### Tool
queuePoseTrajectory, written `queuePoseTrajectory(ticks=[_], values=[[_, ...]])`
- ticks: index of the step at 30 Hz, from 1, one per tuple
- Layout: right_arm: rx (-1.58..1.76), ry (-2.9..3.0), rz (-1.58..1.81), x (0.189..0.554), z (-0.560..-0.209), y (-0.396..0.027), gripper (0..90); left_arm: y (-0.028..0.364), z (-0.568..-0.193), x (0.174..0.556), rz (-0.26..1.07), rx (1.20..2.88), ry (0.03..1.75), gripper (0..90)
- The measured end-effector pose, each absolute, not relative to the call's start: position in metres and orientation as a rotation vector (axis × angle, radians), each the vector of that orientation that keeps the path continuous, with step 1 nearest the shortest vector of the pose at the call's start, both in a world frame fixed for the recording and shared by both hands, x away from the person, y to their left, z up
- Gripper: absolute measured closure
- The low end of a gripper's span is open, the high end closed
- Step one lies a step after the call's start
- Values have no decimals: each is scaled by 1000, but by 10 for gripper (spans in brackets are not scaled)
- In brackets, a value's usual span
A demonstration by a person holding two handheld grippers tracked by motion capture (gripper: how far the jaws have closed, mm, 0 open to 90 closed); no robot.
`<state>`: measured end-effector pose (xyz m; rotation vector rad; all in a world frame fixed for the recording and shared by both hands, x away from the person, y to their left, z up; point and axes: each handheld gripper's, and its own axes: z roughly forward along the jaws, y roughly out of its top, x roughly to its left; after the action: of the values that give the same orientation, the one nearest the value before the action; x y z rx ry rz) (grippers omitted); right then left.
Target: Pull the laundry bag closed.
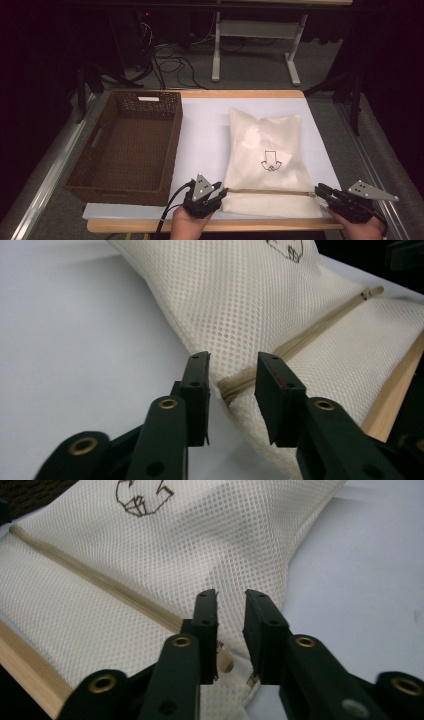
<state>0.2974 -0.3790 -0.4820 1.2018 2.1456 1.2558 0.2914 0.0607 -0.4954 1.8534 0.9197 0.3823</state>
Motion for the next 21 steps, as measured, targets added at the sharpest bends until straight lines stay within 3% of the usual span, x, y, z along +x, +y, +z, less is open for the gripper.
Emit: queuePoseTrajectory(ticks=[4, 12, 16, 21], values=[[1216, 2127, 1237, 304, -479, -373, 599, 66, -493, 292, 480, 1842, 957, 569], [1209, 2117, 1182, 327, -470, -349, 313, 73, -493, 297, 547, 1817, 1044, 388], [1196, 2111, 1201, 334, -466, -337, 136, 76, -492, 299, 569, 1816, 1075, 235], [1223, 2105, 1225, 332, -479, -341, 6, 79, -493, 302, 549, 1818, 1057, 68]])
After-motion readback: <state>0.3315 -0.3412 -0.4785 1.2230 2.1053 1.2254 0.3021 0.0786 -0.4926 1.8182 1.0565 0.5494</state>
